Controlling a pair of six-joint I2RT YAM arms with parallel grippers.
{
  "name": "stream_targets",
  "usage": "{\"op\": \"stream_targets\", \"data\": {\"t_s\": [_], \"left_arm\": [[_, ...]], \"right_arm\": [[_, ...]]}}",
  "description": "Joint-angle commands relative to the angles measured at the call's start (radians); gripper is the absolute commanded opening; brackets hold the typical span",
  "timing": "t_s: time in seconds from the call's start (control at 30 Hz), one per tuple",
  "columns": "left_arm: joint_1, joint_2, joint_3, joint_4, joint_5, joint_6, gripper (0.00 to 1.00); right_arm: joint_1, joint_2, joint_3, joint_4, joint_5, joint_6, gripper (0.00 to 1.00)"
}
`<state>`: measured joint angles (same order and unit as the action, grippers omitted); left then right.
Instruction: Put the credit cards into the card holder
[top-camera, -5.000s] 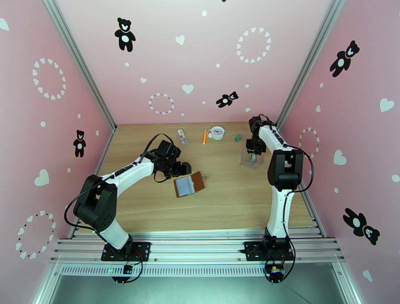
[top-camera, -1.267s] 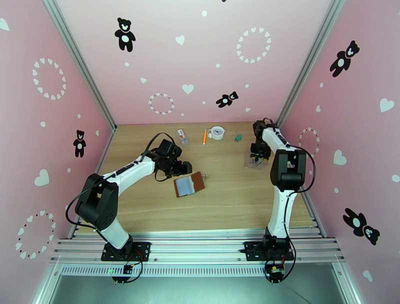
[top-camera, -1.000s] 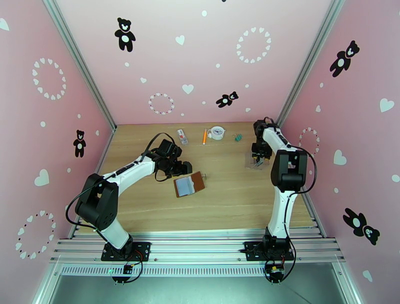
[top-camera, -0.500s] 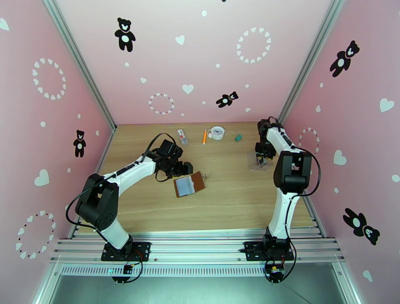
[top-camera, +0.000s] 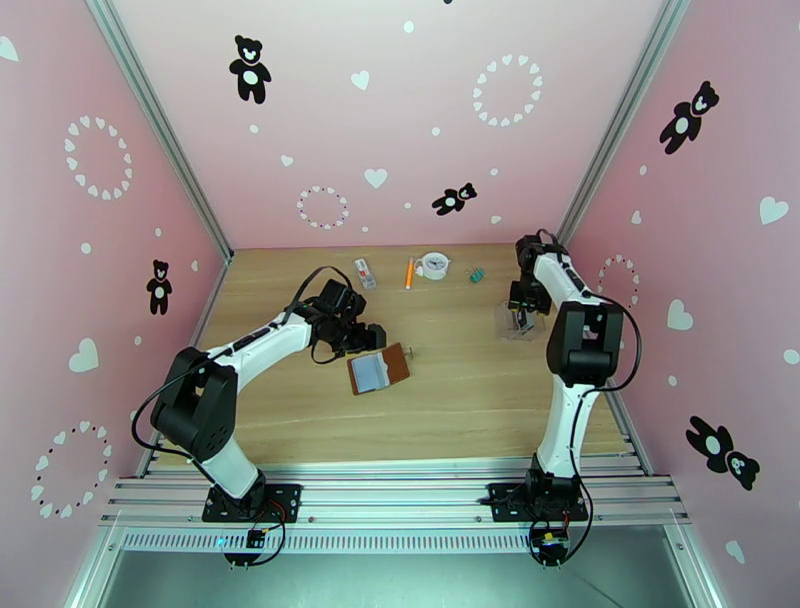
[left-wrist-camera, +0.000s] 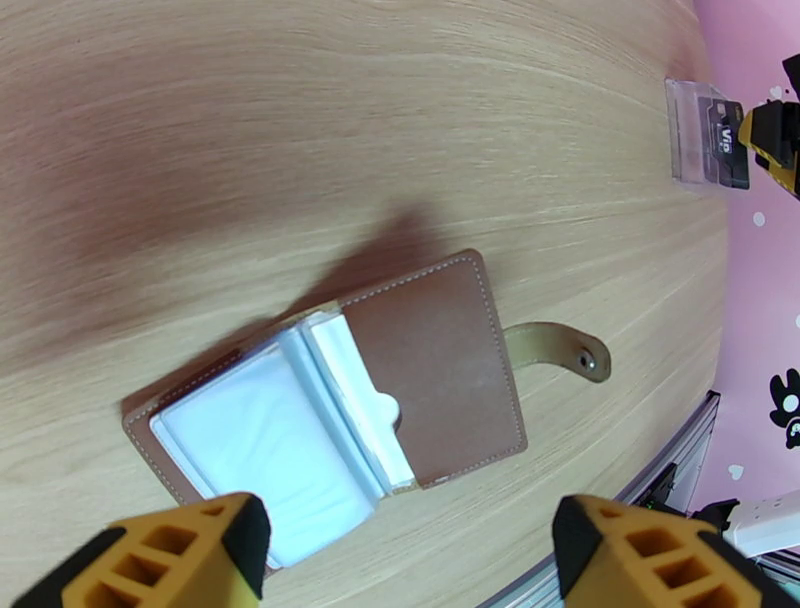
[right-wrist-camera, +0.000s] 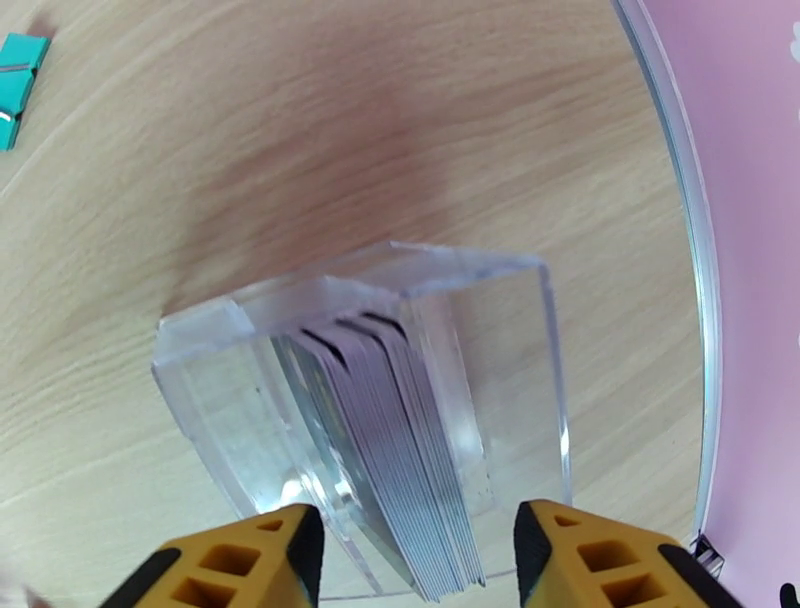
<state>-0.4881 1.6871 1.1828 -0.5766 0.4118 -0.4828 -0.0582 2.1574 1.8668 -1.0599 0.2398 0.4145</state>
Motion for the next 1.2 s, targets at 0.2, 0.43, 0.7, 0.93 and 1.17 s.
{"op": "stream_targets", "data": {"t_s": [0.2,0.43,0.7,0.93,1.17], "left_arm": [[-0.016,-0.007,-0.007,-0.005,-0.011,-0.011,0.80],[-0.020,0.000,-0.006,0.006,-0.011,-0.019,0.80],[-0.020,-0.001,-0.006,0.004,-0.014,-0.016,0.80],[-0.021,-0.006,-0.017,0.009,-0.016,-0.014,0.80],[-0.021,-0.005,-0.015,0.012,-0.014,-0.013,0.80]], "right_arm": [[-0.004,0.059,0.012,-0.003,-0.087,-0.014,0.47],[0.037,0.050,0.008,0.000,-0.114,-0.020,0.39],[0.138,0.066,0.047,-0.012,-0.153,-0.002,0.36],[0.225,0.112,0.139,-0.047,-0.179,0.002,0.35],[0.272,0.160,0.214,-0.084,-0.217,-0.054,0.33]]}}
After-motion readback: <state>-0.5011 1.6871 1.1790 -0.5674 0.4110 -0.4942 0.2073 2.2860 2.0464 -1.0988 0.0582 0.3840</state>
